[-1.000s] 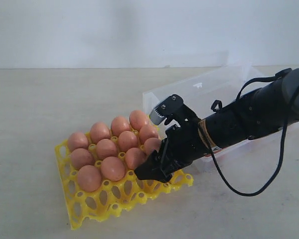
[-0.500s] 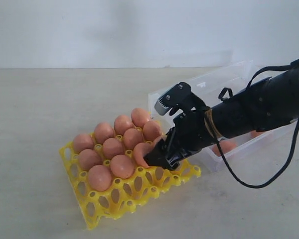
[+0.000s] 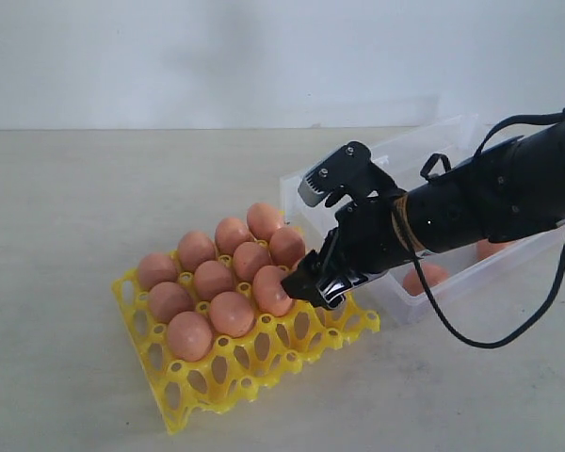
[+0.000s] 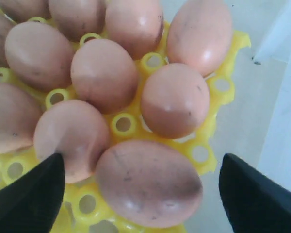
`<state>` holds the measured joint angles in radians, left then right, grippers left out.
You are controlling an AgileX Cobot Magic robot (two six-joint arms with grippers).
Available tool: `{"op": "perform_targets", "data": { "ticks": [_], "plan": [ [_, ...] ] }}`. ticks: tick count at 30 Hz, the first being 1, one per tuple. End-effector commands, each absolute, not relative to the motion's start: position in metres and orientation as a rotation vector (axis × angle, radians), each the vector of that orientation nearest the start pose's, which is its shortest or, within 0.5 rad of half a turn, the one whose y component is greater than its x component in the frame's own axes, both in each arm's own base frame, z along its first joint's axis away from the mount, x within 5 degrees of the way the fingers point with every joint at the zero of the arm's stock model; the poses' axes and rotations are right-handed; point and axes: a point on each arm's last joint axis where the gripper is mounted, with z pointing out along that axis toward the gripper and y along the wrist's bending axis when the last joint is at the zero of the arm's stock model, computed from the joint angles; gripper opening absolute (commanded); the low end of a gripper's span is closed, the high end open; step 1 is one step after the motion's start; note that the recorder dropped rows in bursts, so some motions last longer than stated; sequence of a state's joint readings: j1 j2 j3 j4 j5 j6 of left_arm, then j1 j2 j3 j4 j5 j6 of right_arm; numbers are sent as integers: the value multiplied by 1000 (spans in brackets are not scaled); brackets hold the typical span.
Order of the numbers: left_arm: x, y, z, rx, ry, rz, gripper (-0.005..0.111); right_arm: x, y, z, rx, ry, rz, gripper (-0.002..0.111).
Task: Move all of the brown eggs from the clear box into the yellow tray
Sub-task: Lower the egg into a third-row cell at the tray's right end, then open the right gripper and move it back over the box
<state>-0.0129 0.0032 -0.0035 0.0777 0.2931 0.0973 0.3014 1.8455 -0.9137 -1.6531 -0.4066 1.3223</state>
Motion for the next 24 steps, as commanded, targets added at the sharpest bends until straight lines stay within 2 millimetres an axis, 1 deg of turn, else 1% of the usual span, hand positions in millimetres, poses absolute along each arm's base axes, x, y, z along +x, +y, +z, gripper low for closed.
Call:
{"op": "perform_targets", "data": {
  "ticks": [1, 6, 14, 18, 21, 23, 24],
  "plan": [
    [55, 1, 187, 150, 1771, 125, 4, 325, 135, 149, -860, 2240, 454, 76],
    [55, 1, 187, 150, 1771, 125, 4, 330, 136, 156, -850, 2218, 455, 76],
    [55, 1, 187, 150, 1771, 125, 4, 339, 135, 181, -809, 2151, 386, 76],
    [55, 1, 187, 150, 1771, 125, 4, 342, 135, 192, -796, 2118, 382, 76],
    [55, 1, 187, 150, 1771, 125, 4, 342, 132, 204, -699, 2117, 373, 75],
    [55, 1, 187, 150, 1771, 125, 4, 342, 127, 213, -575, 2137, 354, 69],
    [55, 1, 187, 150, 1771, 125, 4, 341, 124, 217, -519, 2145, 351, 60]
  ]
}}
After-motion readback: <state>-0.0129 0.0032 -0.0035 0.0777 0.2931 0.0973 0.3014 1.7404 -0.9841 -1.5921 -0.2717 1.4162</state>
